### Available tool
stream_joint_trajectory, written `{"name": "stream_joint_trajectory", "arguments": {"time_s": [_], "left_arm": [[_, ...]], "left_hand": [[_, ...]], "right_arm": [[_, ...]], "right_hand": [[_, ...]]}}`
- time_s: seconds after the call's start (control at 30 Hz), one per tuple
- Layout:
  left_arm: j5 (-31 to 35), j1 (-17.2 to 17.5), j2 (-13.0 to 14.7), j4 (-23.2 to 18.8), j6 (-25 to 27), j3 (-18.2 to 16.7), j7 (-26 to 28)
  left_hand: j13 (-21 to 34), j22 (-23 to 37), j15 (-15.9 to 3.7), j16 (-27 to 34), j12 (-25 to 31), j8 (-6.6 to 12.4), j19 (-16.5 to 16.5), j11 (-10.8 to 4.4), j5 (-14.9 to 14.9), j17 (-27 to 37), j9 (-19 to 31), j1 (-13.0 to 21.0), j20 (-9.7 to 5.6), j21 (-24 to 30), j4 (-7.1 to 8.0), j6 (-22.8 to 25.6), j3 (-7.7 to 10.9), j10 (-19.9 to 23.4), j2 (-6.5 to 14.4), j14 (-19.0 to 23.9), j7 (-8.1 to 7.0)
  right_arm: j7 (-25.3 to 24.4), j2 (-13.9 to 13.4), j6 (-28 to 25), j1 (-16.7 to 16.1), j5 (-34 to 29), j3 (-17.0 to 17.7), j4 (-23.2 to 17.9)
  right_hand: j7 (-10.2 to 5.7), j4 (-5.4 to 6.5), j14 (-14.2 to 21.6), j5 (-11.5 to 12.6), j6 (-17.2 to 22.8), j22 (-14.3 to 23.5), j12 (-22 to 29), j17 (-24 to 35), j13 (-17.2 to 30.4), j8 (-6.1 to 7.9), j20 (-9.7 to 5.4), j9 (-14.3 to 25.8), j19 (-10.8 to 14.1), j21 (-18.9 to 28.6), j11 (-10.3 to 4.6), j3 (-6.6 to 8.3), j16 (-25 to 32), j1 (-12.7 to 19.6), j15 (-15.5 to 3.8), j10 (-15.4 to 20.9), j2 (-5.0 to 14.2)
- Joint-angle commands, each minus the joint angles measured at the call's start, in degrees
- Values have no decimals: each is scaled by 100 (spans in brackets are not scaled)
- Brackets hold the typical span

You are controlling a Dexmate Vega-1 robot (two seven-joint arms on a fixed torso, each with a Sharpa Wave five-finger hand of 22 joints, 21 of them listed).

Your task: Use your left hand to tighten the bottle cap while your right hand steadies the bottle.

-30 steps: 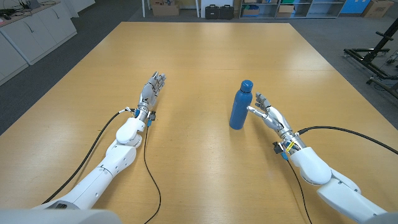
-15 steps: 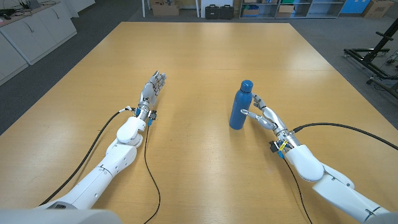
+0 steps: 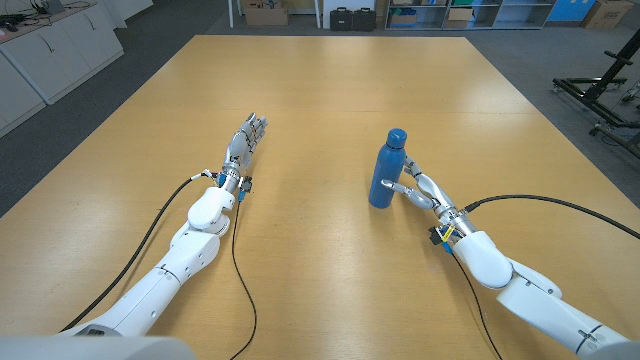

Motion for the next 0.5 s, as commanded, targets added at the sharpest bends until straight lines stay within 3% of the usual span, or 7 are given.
{"name": "stream_joint_trajectory", "arguments": {"time_s": [0.03,0.5], "left_arm": [[18,26,21,-48,2,-24,64],[29,42,32,-54,56,-17,103]], "left_hand": [[10,31,-14,8,-12,4,59,15,-27,2,11,1,-251,-11,-26,42,39,52,64,59,-12],[10,31,-18,2,-18,-1,62,15,-30,1,13,19,-250,-14,-35,57,54,68,94,74,-19]], "right_arm": [[42,98,-15,320,-56,-307,232],[255,232,89,712,11,-646,586]], "right_hand": [[279,15,-595,65,-299,10,40,18,16,57,-32,27,-384,-1,1,-35,44,80,17,-102,27],[234,39,-495,129,-246,12,92,12,17,87,-24,29,-269,13,-12,-40,93,135,-7,4,46]]}}
